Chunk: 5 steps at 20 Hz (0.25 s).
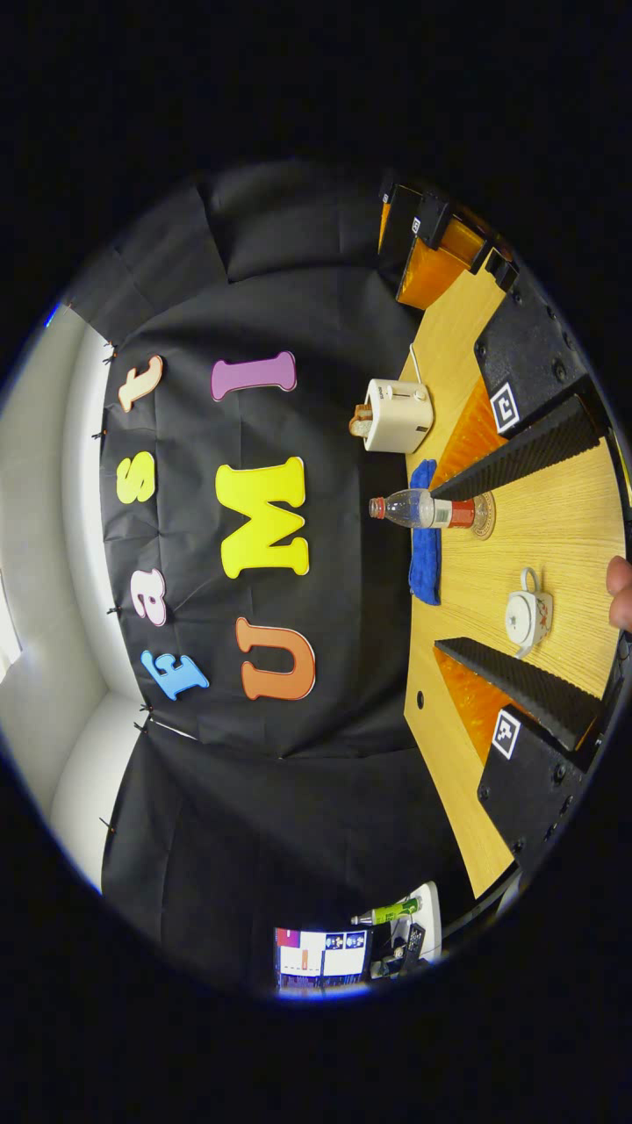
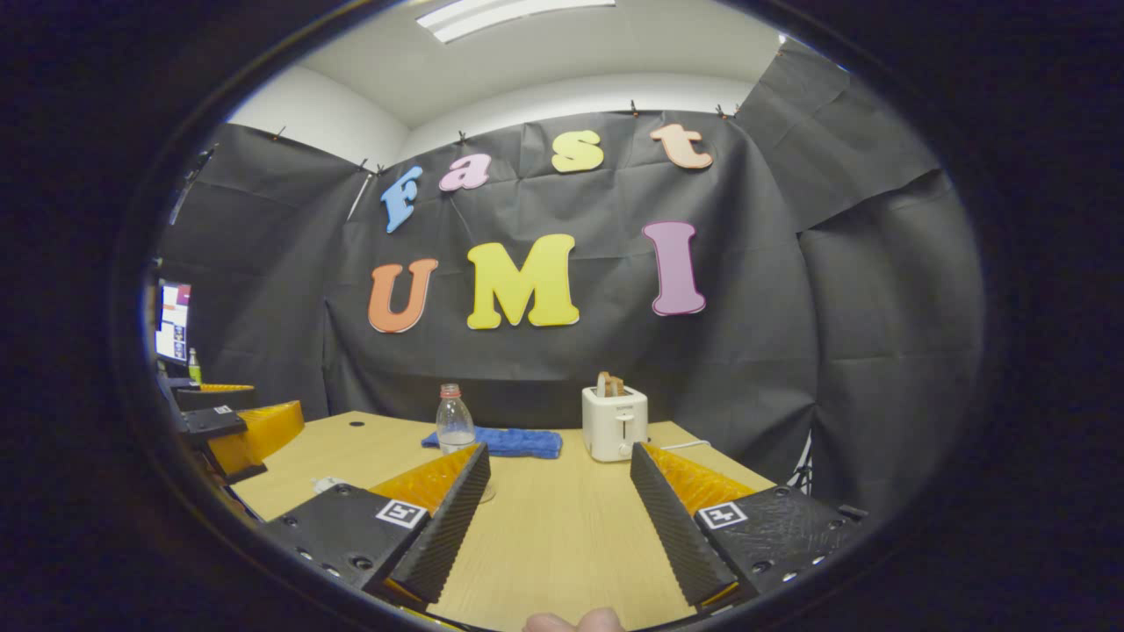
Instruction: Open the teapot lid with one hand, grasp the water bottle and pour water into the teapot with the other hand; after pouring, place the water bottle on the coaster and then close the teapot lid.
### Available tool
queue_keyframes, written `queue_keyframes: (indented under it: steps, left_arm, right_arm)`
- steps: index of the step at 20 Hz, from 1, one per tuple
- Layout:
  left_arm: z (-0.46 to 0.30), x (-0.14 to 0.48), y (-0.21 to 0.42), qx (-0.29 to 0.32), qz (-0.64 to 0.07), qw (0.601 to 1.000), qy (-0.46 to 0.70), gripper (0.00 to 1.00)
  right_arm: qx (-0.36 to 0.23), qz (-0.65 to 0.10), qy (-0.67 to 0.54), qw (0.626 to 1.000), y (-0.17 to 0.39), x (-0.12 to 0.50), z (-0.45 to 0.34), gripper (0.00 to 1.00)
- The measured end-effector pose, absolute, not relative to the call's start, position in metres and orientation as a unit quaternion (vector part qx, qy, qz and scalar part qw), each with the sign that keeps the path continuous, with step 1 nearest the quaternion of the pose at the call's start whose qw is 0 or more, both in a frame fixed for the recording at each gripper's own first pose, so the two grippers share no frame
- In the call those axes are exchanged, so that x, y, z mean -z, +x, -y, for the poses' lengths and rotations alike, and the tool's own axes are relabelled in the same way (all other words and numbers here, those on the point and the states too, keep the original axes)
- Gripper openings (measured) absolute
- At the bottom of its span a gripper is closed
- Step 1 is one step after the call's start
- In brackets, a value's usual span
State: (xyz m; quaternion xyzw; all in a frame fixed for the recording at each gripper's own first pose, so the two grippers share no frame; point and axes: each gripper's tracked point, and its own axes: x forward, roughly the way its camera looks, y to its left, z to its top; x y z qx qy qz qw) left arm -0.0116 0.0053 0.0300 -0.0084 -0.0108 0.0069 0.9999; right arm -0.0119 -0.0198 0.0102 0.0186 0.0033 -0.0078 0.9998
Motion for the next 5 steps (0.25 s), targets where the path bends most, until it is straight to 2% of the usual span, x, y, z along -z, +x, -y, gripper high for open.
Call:
queue_keyframes:
  steps: [3, 5]
  left_arm:
    - [-0.003, -0.031, -0.014, -0.003, 0.015, 1.000, -0.008, 1.00]
    - [-0.003, -0.032, -0.015, 0.000, 0.015, 1.000, -0.012, 0.98]
  right_arm:
    - [0.012, -0.006, 0.005, 1.000, -0.015, -0.005, 0.015, 0.97]
    - [0.002, -0.019, 0.011, 1.000, -0.022, 0.001, 0.003, 0.96]
